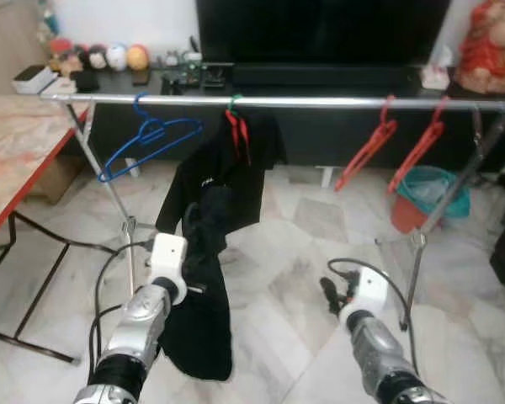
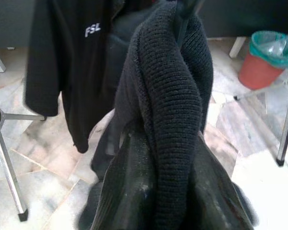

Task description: Hang hanger

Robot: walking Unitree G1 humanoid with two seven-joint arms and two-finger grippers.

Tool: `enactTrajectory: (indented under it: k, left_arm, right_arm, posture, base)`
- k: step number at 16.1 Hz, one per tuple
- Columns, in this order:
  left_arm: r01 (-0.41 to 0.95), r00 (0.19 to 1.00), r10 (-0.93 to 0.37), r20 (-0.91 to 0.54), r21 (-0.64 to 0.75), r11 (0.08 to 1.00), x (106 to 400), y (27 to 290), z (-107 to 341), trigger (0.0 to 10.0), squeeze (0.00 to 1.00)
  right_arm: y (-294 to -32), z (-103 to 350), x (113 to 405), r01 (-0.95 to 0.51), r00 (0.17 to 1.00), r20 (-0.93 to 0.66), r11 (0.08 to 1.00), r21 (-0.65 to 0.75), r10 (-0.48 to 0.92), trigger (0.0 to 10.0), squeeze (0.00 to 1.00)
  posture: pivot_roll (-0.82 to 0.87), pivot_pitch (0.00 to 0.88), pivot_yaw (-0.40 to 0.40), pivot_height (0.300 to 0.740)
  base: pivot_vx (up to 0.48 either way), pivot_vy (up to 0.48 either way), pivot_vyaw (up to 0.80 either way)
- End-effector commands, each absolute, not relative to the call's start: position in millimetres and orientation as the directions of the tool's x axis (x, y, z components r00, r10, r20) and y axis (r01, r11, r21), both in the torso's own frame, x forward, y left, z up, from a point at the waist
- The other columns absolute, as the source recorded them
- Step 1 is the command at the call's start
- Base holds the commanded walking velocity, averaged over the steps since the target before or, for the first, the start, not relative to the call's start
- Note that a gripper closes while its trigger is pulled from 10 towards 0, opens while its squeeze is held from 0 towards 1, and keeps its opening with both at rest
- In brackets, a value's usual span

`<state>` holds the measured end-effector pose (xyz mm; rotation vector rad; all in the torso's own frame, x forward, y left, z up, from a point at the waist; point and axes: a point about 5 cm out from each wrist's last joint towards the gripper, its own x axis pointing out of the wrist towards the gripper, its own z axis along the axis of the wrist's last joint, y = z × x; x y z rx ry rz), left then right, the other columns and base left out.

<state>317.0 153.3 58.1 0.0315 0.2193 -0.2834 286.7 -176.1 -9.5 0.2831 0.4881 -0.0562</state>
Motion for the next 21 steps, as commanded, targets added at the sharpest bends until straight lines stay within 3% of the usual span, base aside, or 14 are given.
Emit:
enactTrajectory:
  k: [1, 21]
  left_arm:
    - [0.266, 0.949, -0.258, -0.178, 0.019, 0.964, 319.0, 160.3, 65.4, 10.0, 0.0]
    - [0.266, 0.949, -0.258, -0.178, 0.019, 0.964, 319.0, 160.3, 65.4, 10.0, 0.0]
  right_arm:
    - [-167.3, -10.9, 286.4, 0.108, 0.879, -0.475, 0.956, 0.273, 0.036, 10.0, 0.0]
    - [-167.3, -10.9, 286.4, 0.108, 0.879, -0.475, 0.956, 0.273, 0.036, 10.0, 0.0]
  posture:
    - [-0.06, 0.0, 0.007, 0.719]
    - [-0.06, 0.0, 0.007, 0.719]
  base:
    - [0.0, 0.0, 0.0]
    - [0.0, 0.0, 0.0]
